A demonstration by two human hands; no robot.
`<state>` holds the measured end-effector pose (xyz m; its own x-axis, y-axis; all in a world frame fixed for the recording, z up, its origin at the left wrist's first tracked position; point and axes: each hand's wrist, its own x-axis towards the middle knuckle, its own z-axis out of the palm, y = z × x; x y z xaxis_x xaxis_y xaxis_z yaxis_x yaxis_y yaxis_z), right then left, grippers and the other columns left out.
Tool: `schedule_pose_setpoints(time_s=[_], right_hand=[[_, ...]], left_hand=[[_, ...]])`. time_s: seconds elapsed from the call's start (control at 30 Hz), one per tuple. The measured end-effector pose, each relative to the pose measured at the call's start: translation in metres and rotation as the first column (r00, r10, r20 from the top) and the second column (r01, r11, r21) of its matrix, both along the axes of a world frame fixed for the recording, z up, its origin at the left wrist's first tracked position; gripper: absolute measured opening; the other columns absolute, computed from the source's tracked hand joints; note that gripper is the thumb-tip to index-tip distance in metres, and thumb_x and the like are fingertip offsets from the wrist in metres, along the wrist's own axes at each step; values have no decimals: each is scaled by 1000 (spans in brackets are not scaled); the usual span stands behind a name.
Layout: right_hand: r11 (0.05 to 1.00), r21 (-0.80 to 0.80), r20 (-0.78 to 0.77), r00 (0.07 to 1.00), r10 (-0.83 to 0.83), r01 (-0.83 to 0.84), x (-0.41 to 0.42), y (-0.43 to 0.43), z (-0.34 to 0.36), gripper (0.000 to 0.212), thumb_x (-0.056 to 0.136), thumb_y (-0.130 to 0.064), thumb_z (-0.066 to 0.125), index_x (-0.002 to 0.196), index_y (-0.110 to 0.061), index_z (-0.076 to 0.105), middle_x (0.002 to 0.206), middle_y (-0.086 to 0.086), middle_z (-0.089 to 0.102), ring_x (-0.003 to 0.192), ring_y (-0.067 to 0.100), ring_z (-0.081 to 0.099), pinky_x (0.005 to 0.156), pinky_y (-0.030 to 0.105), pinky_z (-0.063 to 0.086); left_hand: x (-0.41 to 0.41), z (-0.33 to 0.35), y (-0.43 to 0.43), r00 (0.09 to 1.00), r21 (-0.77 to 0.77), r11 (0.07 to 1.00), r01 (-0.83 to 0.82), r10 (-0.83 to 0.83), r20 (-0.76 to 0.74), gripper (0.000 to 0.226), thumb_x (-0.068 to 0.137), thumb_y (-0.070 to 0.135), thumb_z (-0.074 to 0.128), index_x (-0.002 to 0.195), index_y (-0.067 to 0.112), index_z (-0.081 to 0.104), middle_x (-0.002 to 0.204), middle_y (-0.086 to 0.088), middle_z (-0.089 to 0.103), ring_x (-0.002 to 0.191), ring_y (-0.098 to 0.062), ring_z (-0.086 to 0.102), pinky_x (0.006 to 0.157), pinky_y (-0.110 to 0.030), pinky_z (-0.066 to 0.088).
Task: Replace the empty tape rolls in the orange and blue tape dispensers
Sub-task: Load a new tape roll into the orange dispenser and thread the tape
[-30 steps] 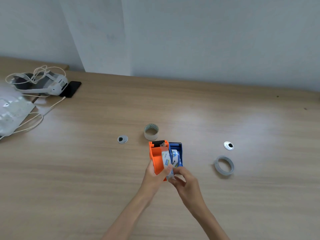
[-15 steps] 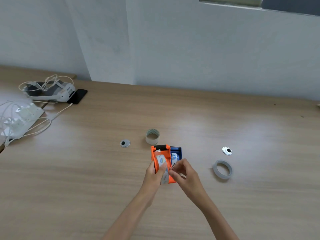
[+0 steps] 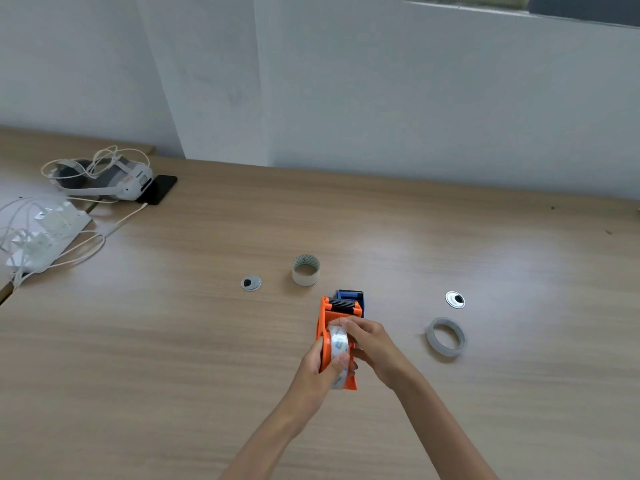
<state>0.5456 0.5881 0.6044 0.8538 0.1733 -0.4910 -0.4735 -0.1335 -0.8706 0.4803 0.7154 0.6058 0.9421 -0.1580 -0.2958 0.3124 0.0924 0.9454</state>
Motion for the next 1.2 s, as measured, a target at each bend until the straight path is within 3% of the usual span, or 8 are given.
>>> schedule_pose_setpoints(time_s=[0.2,0.47,0.57,0.67,0.8,1.03,1.13,1.2], right_hand=[[999,-36,37,999,4,-3,8,-4,0,22,91,-23,57,100,-6,69,87,2,72,78,13,70,68,24,56],[997,62,109,992,-60,53,-10,4,-12,15,94,-30,53,105,-30,63,106,-4,70,100,9,67,79,21,54],[996,61,79,994,-70,65,-2,5,-13,19,93,-32,54,107,-24,64,107,3,70,100,16,67,84,29,56],[998,22,50,997,-64,63,9,3,-17,23,91,-36,55,103,-20,67,105,8,71,96,17,66,91,36,52],[999,36,-18,1000,-6,7,17,-5,-17,24,92,-37,54,104,-21,66,96,6,69,86,16,64,76,32,53],[991,55,129,985,117,-125,13,-17,-8,27,84,-23,60,110,-20,62,110,6,65,76,11,59,59,18,46],[988,11,206,967,147,-153,10,-19,-4,35,77,-26,61,110,-18,61,111,0,65,89,4,60,65,14,46],[988,1,219,964,149,-153,12,-22,-2,29,80,-26,64,107,-17,63,106,-3,66,95,6,62,72,16,48]], left_hand=[[4,-6,0,999,37,999,30,-29,-26,29,93,25,54,121,22,52,95,-1,71,89,-9,70,77,-20,55],[31,-15,-8,983,24,985,-170,171,-65,40,75,48,55,103,20,65,89,-1,74,81,-10,73,66,-19,55],[34,-17,-12,988,24,990,-139,141,-65,29,89,37,52,108,17,62,89,2,71,76,-2,70,62,-14,53],[34,-18,-14,996,8,999,-48,48,-77,33,92,12,54,124,19,53,106,1,68,93,-4,67,71,-14,53],[34,-18,-13,997,3,1000,22,-22,-69,43,93,4,51,133,17,45,114,-2,65,101,-11,65,76,-16,54],[36,-15,-13,993,-89,996,-17,6,-114,54,81,49,51,129,24,51,118,-4,68,108,-16,67,91,-31,54],[35,-17,-13,995,-83,997,-4,-4,-97,55,84,50,46,134,25,47,123,-2,66,112,-15,64,100,-37,50],[34,-19,-14,997,-56,998,17,-21,-75,51,89,44,45,135,21,46,118,0,66,105,-12,66,90,-29,54]])
